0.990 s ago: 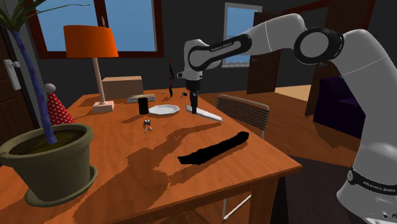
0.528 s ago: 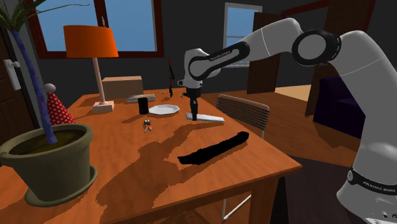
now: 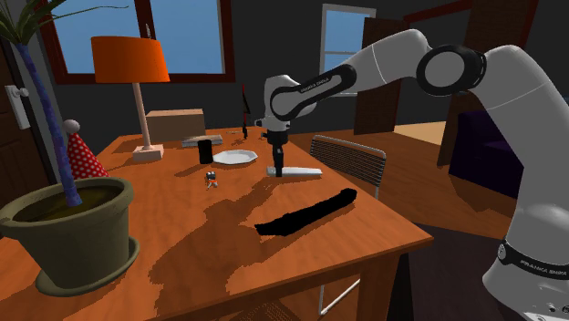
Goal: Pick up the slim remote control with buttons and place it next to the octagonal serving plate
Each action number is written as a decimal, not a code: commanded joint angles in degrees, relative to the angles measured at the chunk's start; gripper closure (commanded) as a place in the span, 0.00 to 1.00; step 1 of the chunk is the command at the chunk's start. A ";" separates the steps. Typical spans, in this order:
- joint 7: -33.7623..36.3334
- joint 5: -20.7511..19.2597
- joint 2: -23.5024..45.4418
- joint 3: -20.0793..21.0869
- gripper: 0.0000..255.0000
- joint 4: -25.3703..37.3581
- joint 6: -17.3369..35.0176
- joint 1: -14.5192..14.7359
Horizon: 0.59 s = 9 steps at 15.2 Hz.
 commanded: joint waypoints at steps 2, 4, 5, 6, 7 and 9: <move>0.00 0.00 0.00 0.00 1.00 -0.01 0.01 0.00; 0.00 0.00 0.00 0.00 0.00 -0.01 0.02 0.00; 0.00 0.00 0.00 0.00 0.00 -0.01 0.02 0.00; 0.00 0.00 0.00 0.00 0.00 -0.01 0.02 0.00; 0.00 0.00 0.00 0.00 0.00 -0.01 0.02 0.00; -0.03 0.05 -0.63 0.04 0.00 0.92 -1.53 0.01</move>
